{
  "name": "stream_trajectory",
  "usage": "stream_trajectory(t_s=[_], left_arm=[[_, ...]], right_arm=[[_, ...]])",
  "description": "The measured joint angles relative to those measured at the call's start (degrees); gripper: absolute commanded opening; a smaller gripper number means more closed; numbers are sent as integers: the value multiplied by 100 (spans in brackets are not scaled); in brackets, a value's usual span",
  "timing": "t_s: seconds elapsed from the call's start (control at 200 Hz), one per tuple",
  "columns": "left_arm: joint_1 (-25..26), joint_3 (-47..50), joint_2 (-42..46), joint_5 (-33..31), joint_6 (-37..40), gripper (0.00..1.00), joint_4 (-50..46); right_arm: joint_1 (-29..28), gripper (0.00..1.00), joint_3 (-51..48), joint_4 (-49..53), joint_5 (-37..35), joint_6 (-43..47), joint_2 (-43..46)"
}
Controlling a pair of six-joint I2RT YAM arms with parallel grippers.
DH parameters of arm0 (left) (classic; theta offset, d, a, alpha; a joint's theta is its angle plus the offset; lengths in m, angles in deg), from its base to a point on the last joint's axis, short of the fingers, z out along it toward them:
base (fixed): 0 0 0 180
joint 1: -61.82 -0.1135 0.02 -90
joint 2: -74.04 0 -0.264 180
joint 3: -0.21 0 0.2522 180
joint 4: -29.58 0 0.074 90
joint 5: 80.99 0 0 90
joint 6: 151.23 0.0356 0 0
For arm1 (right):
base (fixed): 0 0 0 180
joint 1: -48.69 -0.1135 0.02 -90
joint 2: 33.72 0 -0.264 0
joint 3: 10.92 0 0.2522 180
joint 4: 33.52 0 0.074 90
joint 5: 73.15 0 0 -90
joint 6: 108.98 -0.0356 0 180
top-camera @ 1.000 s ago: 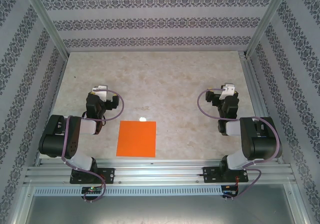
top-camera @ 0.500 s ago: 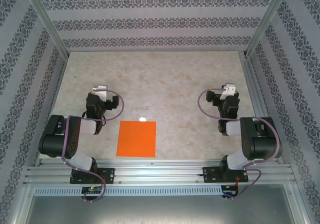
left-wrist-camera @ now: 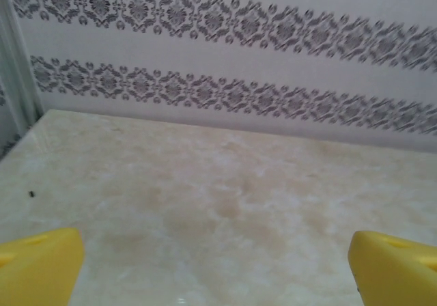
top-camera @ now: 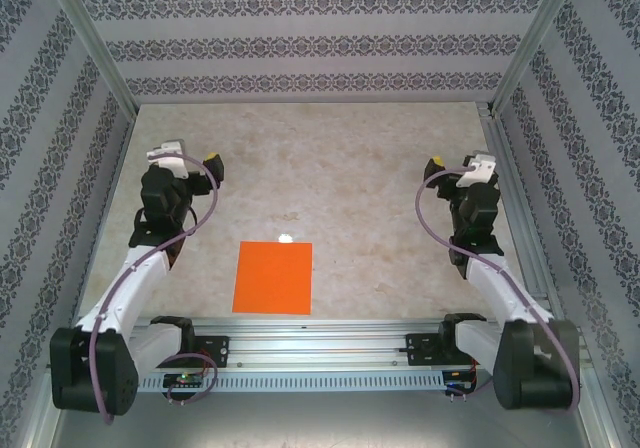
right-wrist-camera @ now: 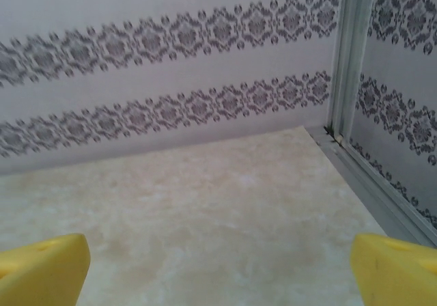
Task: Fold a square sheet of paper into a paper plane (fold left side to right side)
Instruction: Pick up the square sheet of paper from the bottom-center of the table.
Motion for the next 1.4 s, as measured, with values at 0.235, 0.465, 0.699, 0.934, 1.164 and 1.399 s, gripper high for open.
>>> stream_trajectory(t_s=[0.235, 0.465, 0.699, 0.934, 1.164, 1.399], left_arm=[[273, -623, 479, 1526, -1340, 91, -2861], [704, 229, 1082, 2861, -1974, 73, -4607], [944, 1290, 1220, 3556, -2564, 55, -4682], [1287, 1340, 887, 3652, -2756, 54, -4398], [1609, 1499, 483, 3633, -2933, 52, -3950], [1926, 1698, 70, 3545, -3097, 52, -3593]], right_arm=[[-1486, 98, 787, 2511, 520, -1360, 855], [-4120, 89, 859, 3807, 144, -2396, -192], [-5034, 80, 1891, 4227, -28, -2715, -2330], [-5141, 79, 3252, 4470, -28, -2708, -3897], [-5141, 80, 4041, 4854, 120, -2734, -4767], [-5167, 81, 4113, 5154, 319, -2841, -5117]])
